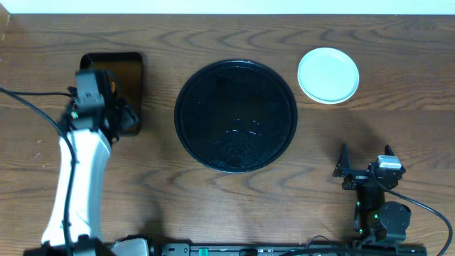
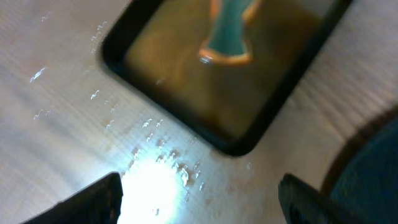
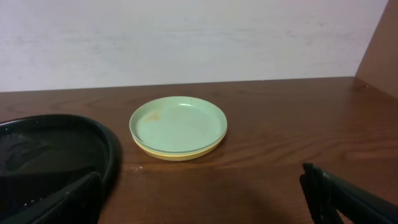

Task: Clean dirty plates on tray and stack at the side

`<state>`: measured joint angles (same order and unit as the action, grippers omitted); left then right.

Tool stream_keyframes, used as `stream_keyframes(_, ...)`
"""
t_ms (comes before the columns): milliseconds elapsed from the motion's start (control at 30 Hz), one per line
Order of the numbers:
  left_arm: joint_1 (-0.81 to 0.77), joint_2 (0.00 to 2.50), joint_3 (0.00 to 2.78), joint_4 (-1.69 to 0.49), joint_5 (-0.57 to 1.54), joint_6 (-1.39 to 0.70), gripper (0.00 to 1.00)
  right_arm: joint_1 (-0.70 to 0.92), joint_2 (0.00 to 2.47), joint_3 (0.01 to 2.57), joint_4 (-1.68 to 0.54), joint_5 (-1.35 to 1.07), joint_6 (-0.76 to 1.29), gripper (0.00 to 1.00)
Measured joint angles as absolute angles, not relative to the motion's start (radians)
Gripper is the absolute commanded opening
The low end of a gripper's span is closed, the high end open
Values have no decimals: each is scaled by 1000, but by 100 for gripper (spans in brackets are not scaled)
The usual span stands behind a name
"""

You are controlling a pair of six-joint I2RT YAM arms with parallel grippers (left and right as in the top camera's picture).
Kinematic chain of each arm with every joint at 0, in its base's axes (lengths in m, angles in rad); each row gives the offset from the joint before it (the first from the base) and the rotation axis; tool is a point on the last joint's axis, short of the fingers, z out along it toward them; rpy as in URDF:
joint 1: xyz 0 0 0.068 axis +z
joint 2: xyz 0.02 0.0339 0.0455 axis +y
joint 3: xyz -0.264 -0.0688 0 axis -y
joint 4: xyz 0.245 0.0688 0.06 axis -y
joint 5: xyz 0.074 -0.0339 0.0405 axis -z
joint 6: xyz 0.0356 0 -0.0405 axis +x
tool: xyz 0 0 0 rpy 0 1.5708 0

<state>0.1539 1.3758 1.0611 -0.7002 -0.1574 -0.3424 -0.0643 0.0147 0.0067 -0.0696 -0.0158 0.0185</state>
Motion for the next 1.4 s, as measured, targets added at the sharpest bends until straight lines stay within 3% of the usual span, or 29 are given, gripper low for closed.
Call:
stream_keyframes(300,147,1097,573,-182,-10,-76,81,-64,15,7,-70,-19,19,99)
stream_keyframes(667,147,920,239,48,25,-16,81,-64,15,7,-70,-20,19,99)
stream_keyframes(1167,97,516,36,109,28,4,80,-64,15,7,-70,-20,19,99)
stream_keyframes(1400,63,298,14,-21,37,35,80,-64,15,7,-70,-20,19,99)
